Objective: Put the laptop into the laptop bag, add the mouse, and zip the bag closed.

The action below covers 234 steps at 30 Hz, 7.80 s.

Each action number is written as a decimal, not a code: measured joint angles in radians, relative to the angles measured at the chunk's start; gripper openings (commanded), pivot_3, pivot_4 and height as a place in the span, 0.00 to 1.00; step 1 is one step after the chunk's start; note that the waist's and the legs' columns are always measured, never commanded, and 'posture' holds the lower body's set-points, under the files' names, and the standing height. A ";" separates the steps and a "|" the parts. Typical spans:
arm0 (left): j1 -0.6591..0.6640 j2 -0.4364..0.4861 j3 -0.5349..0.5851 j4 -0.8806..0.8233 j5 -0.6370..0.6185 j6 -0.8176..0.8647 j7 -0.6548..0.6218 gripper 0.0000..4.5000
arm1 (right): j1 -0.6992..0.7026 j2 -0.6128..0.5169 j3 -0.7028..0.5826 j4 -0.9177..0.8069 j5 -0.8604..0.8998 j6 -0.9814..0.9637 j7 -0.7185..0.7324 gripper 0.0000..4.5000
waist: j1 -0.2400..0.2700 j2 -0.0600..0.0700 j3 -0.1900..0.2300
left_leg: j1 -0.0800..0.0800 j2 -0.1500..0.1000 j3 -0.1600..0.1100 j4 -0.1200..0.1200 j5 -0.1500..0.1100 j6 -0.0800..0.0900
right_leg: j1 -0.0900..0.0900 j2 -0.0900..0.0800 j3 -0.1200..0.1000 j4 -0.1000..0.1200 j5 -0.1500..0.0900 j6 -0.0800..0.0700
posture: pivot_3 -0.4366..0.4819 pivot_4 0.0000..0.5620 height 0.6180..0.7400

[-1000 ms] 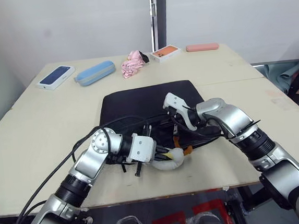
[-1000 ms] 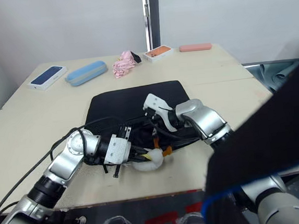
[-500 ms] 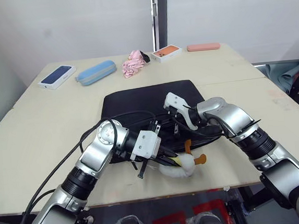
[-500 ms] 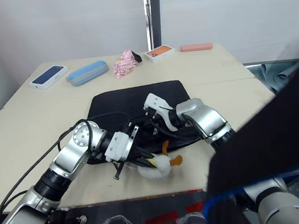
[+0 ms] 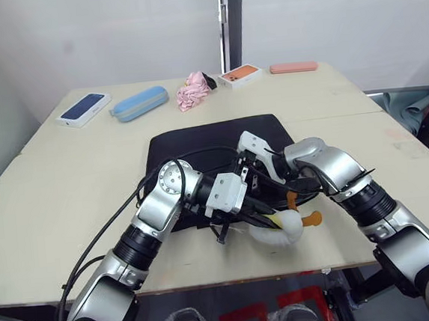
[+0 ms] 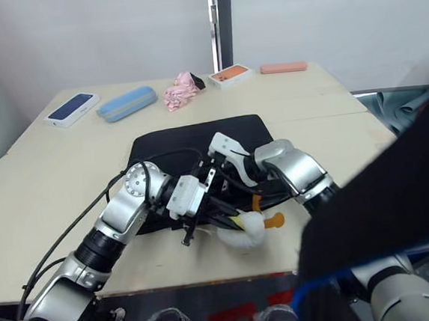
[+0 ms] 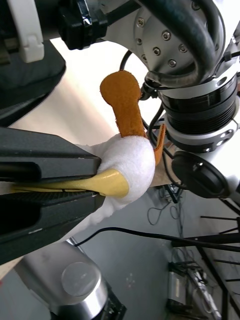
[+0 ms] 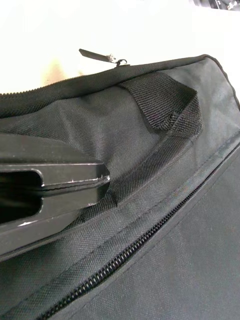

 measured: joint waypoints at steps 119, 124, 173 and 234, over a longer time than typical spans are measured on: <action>0.295 0.411 0.541 0.208 -0.546 1.297 0.408 0.99 | 0.695 -0.638 -1.005 -0.691 1.084 0.272 -0.106 0.00 | 0.031 0.001 0.006 | 0.000 -0.002 0.002 -0.002 -0.001 0.002 | 0.000 -0.002 0.001 -0.003 -0.003 0.005 | 0.48 0.27 1.00; 0.274 0.375 0.545 0.243 -0.528 1.288 0.436 0.72 | 0.716 -0.645 -1.017 -0.693 1.105 0.267 -0.126 0.00 | 0.040 0.002 0.005 | -0.001 -0.002 0.002 0.002 -0.001 0.003 | 0.000 -0.003 0.001 -0.002 -0.003 0.006 | 0.48 0.27 1.00; -0.032 0.728 0.254 0.823 -0.121 1.062 -0.090 0.00 | 0.523 -0.668 -0.735 -0.629 1.029 0.169 -0.117 0.00 | 0.035 -0.002 0.010 | -0.014 0.000 -0.010 0.005 -0.002 0.004 | -0.002 -0.002 -0.011 -0.006 -0.002 0.005 | 0.48 0.27 1.00; 0.279 0.373 0.237 -0.094 -0.031 0.094 -0.022 1.00 | -0.083 -0.040 -0.039 0.375 -0.002 -0.204 0.131 0.00 | 0.005 -0.001 0.009 | -0.016 0.000 -0.015 0.023 -0.002 0.004 | 0.000 -0.005 -0.015 0.013 -0.002 -0.002 | 0.48 0.27 1.00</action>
